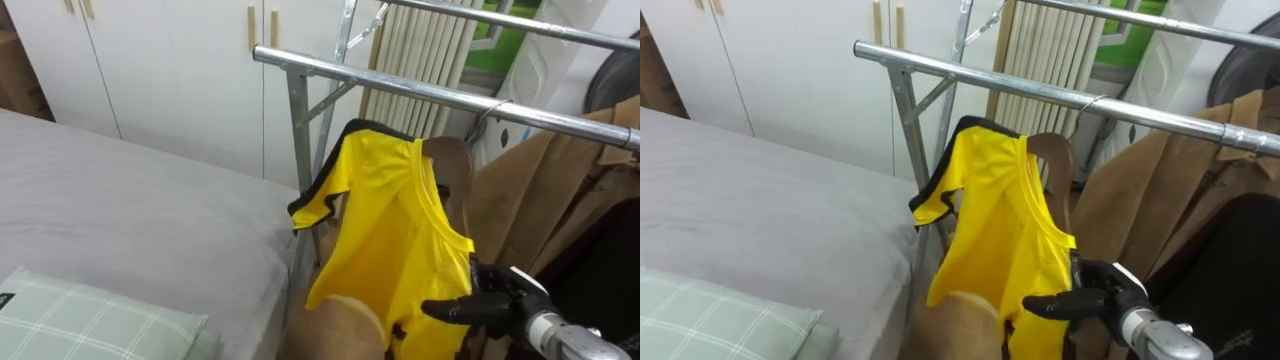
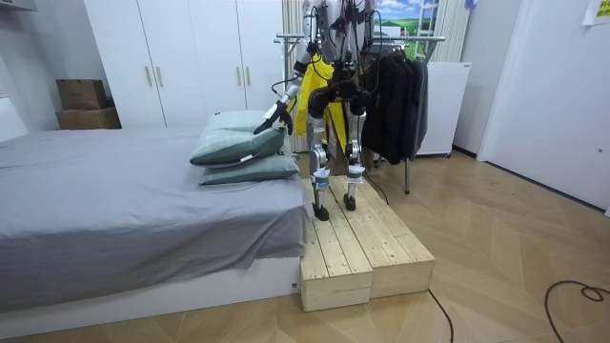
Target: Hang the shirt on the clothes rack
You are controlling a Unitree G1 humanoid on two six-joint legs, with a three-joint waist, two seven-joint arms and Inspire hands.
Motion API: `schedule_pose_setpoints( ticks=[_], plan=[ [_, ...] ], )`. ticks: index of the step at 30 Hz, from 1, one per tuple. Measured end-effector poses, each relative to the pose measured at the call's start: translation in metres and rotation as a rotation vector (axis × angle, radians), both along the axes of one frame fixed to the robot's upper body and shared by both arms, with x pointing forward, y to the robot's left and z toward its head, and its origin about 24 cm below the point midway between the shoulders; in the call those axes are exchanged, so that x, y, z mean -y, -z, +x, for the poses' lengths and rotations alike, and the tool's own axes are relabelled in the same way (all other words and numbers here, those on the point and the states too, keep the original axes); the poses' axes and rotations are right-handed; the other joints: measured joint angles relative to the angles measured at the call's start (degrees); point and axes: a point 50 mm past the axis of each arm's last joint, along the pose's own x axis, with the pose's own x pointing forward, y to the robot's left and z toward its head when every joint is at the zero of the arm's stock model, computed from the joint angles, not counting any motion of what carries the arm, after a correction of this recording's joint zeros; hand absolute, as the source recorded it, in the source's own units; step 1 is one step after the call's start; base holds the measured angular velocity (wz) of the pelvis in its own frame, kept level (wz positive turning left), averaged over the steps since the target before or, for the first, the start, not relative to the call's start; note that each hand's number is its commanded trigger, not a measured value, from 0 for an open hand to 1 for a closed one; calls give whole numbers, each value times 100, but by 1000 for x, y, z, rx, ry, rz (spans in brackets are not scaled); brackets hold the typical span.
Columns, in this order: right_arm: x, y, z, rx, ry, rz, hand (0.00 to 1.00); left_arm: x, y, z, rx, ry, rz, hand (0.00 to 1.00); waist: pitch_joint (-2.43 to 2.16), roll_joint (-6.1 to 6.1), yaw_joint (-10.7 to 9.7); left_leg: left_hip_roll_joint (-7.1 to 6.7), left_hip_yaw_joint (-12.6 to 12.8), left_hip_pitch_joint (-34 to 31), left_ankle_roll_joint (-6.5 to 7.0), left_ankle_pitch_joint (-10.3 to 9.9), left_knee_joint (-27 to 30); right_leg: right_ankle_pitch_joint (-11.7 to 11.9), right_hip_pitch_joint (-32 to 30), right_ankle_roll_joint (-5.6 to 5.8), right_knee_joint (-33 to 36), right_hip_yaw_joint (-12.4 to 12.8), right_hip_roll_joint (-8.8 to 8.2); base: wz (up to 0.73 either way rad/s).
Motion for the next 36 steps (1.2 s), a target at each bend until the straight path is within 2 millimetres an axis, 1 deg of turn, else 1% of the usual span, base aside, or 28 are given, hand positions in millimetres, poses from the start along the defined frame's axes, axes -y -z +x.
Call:
schedule_pose_setpoints(
  ticks=[4, 10, 13, 16, 18, 19, 22, 26, 32, 36],
  plan=[
    [1, -2, 1, 11, 20, -5, 0, 0, 0, -3, -12, -6, -2, 0, 0, 1, -110, 0, 3, -4, 0, 0, 9, 0, -5, 0, 4, 20, -2, 0],
    [2, -2, 1, 17, 46, 13, 0, 0, 0, -3, -11, -6, -3, 0, -2, 5, -103, 1, 30, -6, 0, 1, 17, 3, -42, -6, 18, 72, 1, -2],
    [3, -3, 1, 24, 63, 20, 0, 1, 1, -4, -11, -12, -6, 0, -8, 17, -95, 11, 95, -18, -2, -1, 7, 18, -91, -17, 28, 79, 14, -8],
    [8, -5, 2, 46, 127, 49, 0, 2, 1, -4, -10, -17, -10, 0, -17, 50, -100, 13, 98, -20, -2, -1, 0, 36, -95, -22, 49, 75, 20, -2],
    [11, -10, 4, 74, 160, 49, 0, 2, 2, -4, -9, -21, -12, 0, -18, 66, -100, 17, 103, -25, -2, -1, 0, 36, -119, -23, 76, 78, 18, -2],
    [12, -17, 8, 109, 176, 48, 0, 3, 2, -5, -8, -25, -16, 0, -19, 87, -107, 18, 103, -24, -2, -1, 1, 34, -133, -24, 100, 84, 13, -4],
    [14, -36, 17, 203, 211, 47, 0, 5, 3, -6, -5, -41, -24, 0, -47, 135, -133, 11, 101, -12, -2, 0, 2, 33, -123, -21, 104, 99, 4, 0],
    [12, -60, 24, 319, 231, 24, 0, 6, 3, -8, -10, -44, -27, 0, -50, 141, -159, 9, 154, -4, -1, 1, 16, 32, -127, -21, 118, 157, 5, -3],
    [6, -87, 31, 440, 244, 6, 0, 6, 3, -10, -13, -46, -28, 0, -49, 139, -195, 11, 168, -4, -3, 1, 11, 38, -137, -26, 113, 210, 18, -1],
    [3, -97, 32, 487, 258, 29, 0, 6, 3, -11, -15, -52, -28, 0, -48, 137, -246, 16, 171, -12, -3, 1, 1, 38, -144, -27, 102, 191, 21, 0]
  ],
)
